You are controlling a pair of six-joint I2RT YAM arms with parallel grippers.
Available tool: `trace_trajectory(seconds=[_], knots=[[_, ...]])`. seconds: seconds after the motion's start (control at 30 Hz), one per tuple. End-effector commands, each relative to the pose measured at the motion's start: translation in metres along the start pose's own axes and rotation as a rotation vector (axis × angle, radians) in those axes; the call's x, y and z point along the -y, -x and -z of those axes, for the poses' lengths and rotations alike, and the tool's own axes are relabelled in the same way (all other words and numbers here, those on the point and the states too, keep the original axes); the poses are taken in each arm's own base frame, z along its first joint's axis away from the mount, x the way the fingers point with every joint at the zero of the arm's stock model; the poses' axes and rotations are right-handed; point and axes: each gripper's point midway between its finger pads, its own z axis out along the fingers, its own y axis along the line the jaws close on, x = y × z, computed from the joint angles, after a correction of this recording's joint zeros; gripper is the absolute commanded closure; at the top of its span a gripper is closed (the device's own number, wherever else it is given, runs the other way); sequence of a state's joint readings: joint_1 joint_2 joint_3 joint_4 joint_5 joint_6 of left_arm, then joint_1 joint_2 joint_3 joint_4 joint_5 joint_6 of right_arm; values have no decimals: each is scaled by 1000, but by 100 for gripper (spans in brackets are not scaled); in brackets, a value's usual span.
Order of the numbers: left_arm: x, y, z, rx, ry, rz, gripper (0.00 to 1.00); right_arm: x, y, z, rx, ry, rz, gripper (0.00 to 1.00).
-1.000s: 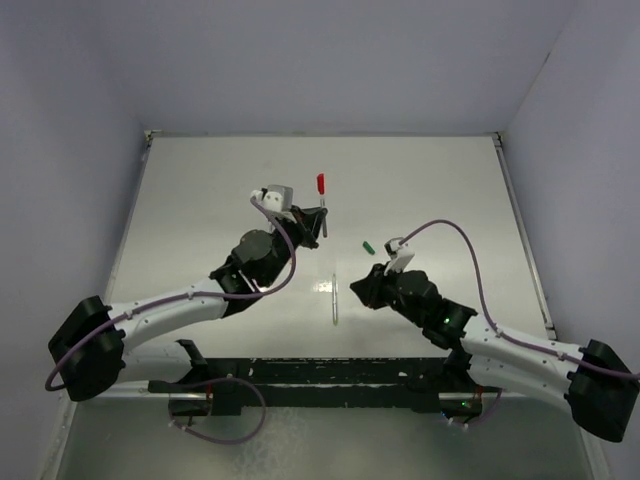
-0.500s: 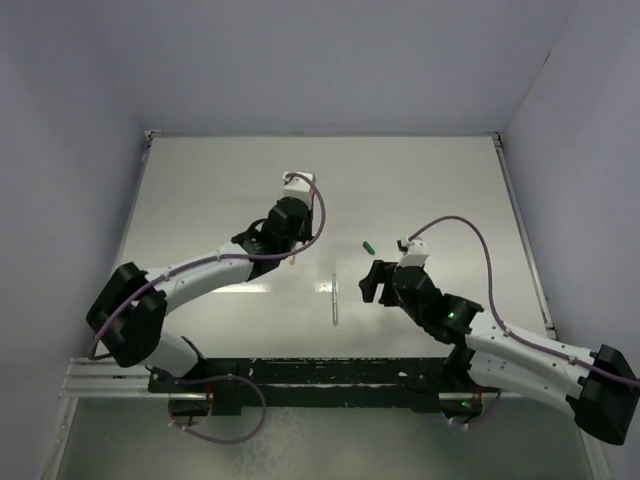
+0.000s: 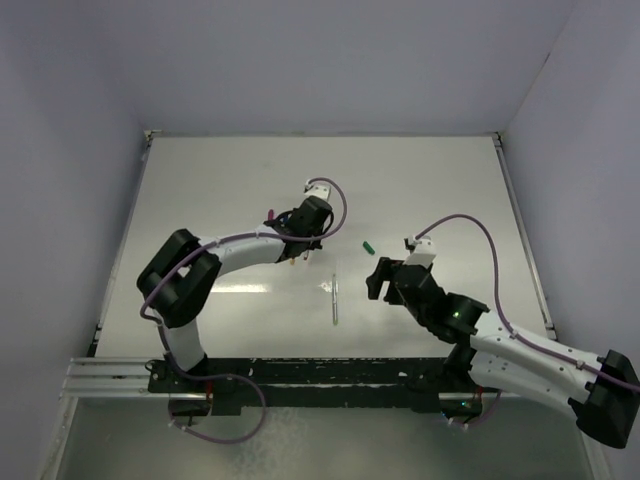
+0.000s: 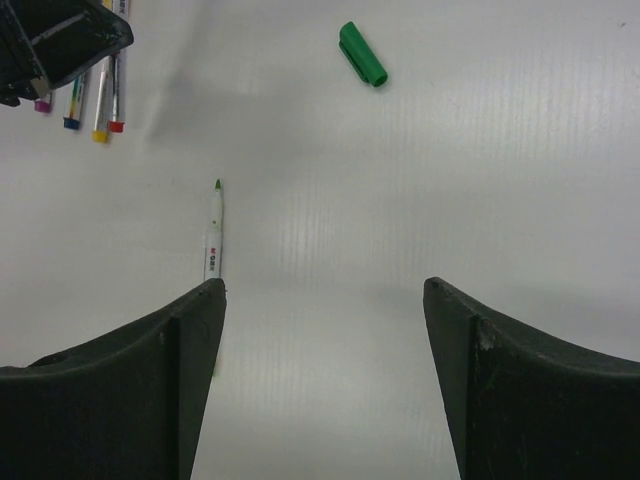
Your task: Insert the pens into the pen caps
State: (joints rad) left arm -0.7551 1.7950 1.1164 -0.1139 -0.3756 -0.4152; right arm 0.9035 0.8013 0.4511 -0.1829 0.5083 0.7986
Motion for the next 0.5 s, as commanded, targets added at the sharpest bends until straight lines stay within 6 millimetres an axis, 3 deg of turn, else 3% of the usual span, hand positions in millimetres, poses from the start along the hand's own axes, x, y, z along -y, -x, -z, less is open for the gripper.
trace_trajectory(seconds=[0.0,0.47], knots=[[5,16,-4,16,1,72,99,-6,20,5,59,-2,-34,18],[-9,-2,-27,-53,98,168,94,-3,12,3,37,-3,-35,18]])
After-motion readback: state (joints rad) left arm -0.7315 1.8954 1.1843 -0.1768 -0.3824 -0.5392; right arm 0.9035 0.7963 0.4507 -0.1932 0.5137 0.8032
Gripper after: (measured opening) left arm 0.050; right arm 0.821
